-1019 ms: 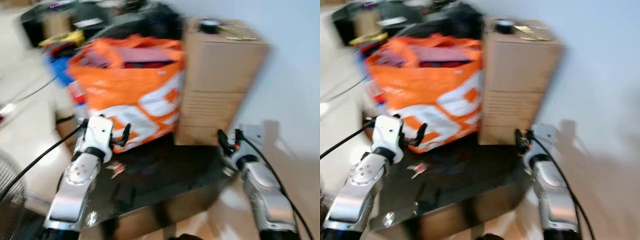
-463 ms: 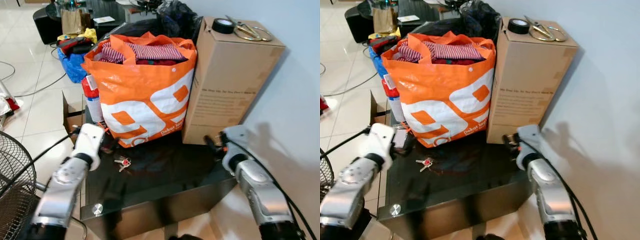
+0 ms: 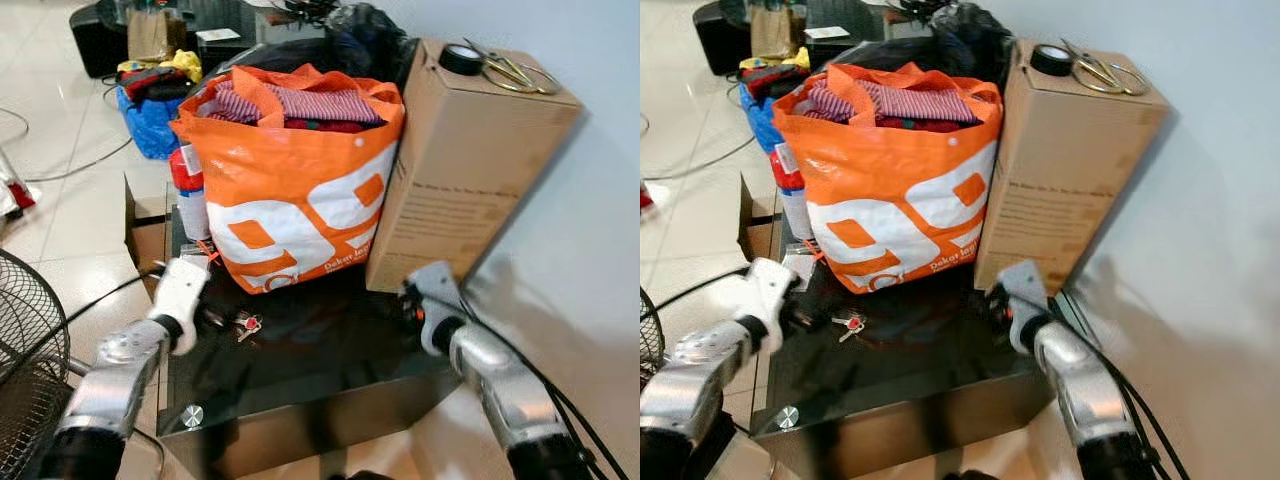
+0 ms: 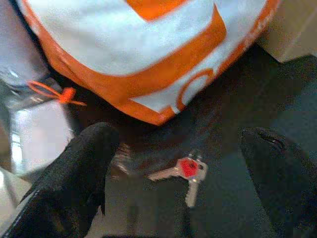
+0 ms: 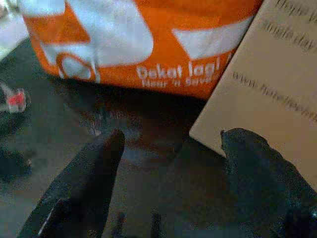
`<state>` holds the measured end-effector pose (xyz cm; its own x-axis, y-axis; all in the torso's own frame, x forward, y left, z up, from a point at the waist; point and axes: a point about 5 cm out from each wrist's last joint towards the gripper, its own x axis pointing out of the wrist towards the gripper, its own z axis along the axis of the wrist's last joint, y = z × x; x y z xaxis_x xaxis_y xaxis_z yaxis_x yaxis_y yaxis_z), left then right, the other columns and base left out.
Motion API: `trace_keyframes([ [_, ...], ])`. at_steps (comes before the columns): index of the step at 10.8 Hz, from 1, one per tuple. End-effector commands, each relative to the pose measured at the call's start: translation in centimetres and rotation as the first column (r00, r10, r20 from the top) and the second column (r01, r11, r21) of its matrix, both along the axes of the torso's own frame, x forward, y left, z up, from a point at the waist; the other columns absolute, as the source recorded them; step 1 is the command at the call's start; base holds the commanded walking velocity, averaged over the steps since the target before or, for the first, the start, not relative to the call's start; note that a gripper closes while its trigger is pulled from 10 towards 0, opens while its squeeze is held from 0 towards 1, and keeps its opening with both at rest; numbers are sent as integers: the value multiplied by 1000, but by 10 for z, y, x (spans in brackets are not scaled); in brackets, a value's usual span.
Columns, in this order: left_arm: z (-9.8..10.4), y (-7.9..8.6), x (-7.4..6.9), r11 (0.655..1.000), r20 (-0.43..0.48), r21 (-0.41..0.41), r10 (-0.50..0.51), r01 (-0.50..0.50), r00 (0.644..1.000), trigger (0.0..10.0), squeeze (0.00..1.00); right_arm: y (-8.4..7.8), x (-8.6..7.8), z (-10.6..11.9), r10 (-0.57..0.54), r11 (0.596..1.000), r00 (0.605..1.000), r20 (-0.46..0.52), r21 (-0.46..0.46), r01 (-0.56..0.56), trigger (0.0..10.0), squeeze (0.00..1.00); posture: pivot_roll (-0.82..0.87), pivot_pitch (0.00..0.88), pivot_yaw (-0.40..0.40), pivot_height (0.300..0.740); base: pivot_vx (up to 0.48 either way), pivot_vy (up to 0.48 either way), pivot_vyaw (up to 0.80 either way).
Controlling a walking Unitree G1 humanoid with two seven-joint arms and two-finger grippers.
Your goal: Hang keys on a hook
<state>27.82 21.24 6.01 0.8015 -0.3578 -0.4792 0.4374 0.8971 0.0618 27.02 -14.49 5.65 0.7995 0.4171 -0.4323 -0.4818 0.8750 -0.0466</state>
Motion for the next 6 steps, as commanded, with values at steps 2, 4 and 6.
trace_keyframes([
  [2,-10,-2,5,1000,-38,-5,1,-1,999,10000,0,-6,-5,3,15,999,1000,1,-44,-15,10000,0,-69,0,-123,740,0,0,0],
  [4,-25,-6,-6,998,-69,25,-51,52,996,10000,0,-9,-3,3,13,997,1000,-3,-75,-13,10000,0,-60,0,-140,740,0,0,0],
  [6,-41,2,-22,998,-68,62,-19,23,998,10000,0,-8,-1,3,12,998,1000,-2,-69,-12,10000,0,-29,0,-143,740,0,0,0],
])
